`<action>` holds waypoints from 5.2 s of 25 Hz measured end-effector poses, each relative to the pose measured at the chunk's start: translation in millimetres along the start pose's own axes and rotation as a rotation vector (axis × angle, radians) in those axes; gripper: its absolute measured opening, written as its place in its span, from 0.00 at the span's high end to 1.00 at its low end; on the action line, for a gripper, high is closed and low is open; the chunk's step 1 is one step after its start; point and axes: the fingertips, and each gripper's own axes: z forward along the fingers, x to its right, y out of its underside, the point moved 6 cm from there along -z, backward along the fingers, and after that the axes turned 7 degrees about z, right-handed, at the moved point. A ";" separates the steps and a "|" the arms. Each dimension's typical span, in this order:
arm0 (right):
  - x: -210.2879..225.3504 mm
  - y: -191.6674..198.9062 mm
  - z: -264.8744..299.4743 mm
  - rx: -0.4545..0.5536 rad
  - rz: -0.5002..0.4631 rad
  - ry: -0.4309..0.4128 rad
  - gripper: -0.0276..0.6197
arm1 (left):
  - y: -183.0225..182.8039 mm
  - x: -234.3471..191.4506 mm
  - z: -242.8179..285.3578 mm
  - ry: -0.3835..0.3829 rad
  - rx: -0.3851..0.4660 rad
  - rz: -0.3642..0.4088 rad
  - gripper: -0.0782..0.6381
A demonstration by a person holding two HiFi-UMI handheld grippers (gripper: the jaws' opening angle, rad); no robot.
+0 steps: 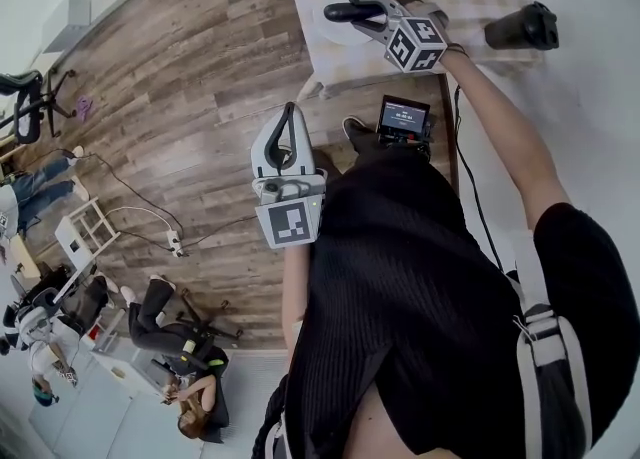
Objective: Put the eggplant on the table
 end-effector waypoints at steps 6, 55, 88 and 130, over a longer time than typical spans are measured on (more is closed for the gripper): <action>-0.4 3.2 6.3 -0.015 0.016 -0.028 0.65 | 0.2 -4.1 0.1 -0.013 -0.004 -0.001 0.89; 15.8 -22.9 -11.0 0.067 0.088 0.016 0.61 | 3.0 -10.2 8.9 0.005 0.006 0.001 0.89; 81.0 -150.8 -173.6 0.433 0.245 0.437 0.61 | -60.6 -35.8 87.4 0.166 0.194 0.115 0.89; -20.2 -115.1 -186.4 0.394 0.823 0.642 0.83 | -46.4 -19.7 102.1 0.357 0.224 0.031 0.89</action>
